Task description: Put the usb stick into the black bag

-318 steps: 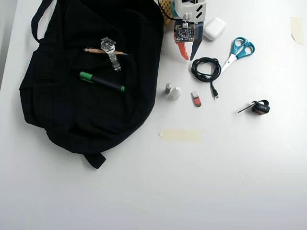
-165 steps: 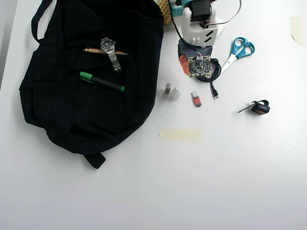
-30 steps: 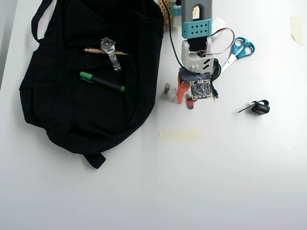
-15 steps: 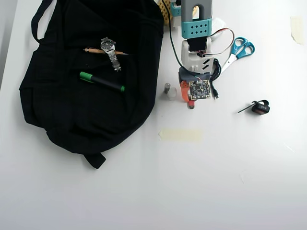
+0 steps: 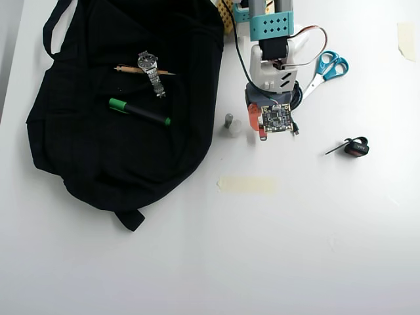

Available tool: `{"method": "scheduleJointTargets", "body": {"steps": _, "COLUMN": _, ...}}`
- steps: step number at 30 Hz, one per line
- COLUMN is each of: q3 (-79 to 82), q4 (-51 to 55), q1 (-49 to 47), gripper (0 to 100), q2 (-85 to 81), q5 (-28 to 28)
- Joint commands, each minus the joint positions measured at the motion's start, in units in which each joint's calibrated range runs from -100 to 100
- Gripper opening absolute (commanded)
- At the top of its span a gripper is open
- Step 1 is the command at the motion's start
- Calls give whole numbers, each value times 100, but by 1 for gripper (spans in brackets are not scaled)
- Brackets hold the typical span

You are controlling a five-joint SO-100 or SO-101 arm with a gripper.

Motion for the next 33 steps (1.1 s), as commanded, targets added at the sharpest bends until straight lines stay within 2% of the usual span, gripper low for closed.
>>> {"method": "scheduleJointTargets", "body": {"steps": 1, "q3": -650, "q4": 886, "q1": 0, "gripper": 2, "q2": -711, "q5": -6}}
{"method": "scheduleJointTargets", "body": {"steps": 8, "q3": -1216, "q4": 2135, "q1": 173, "gripper": 2, "q2": -1449, "q5": 25}}
{"method": "scheduleJointTargets", "body": {"steps": 15, "q3": -1252, "q4": 2833, "q1": 719, "gripper": 2, "q2": -2188, "q5": 31}}
{"method": "scheduleJointTargets", "body": {"steps": 23, "q3": -1216, "q4": 3324, "q1": 2140, "gripper": 2, "q2": -2329, "q5": -38}}
{"method": "scheduleJointTargets", "body": {"steps": 33, "q3": -1297, "q4": 2884, "q1": 4167, "gripper": 2, "q2": -2321, "q5": -43}}
